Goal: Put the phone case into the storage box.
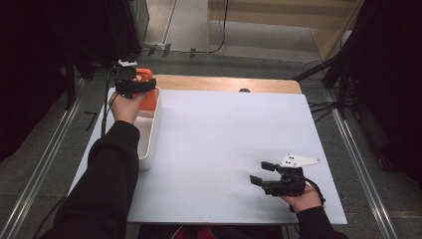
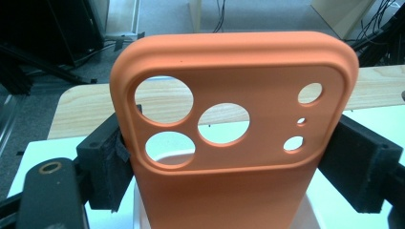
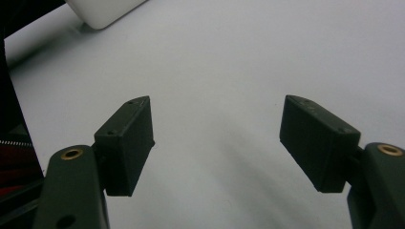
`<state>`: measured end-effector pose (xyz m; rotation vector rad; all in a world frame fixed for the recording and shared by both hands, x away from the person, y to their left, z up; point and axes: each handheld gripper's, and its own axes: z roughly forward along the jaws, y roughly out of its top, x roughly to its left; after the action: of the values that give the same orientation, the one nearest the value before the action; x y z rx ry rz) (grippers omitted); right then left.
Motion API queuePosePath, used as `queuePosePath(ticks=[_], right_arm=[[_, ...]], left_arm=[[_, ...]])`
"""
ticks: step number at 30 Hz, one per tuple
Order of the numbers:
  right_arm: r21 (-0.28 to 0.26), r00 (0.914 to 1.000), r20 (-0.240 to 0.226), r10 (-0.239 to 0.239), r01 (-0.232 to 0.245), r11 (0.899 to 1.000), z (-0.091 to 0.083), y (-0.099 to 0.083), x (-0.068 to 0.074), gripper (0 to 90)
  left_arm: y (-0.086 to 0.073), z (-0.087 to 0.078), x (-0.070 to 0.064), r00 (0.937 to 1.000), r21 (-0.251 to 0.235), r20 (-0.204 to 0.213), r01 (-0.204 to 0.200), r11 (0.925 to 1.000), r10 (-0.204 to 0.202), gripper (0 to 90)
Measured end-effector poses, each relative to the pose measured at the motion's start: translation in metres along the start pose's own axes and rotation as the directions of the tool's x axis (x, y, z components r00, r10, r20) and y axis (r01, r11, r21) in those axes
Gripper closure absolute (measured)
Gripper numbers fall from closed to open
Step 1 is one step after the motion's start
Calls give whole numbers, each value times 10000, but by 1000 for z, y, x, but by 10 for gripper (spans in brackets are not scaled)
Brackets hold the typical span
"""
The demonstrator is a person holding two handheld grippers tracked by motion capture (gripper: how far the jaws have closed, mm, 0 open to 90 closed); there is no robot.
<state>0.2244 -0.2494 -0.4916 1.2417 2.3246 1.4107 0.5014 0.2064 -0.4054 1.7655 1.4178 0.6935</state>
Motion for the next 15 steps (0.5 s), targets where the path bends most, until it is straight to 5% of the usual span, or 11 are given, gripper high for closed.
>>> queuePosePath(ticks=[15], right_arm=[[-234, 10000, -3, 0, 0, 9997, -1, 1, 0, 253]], left_arm=[[-6, 8, -1, 9998, 266, -142, -122, 9996, 126, 150]])
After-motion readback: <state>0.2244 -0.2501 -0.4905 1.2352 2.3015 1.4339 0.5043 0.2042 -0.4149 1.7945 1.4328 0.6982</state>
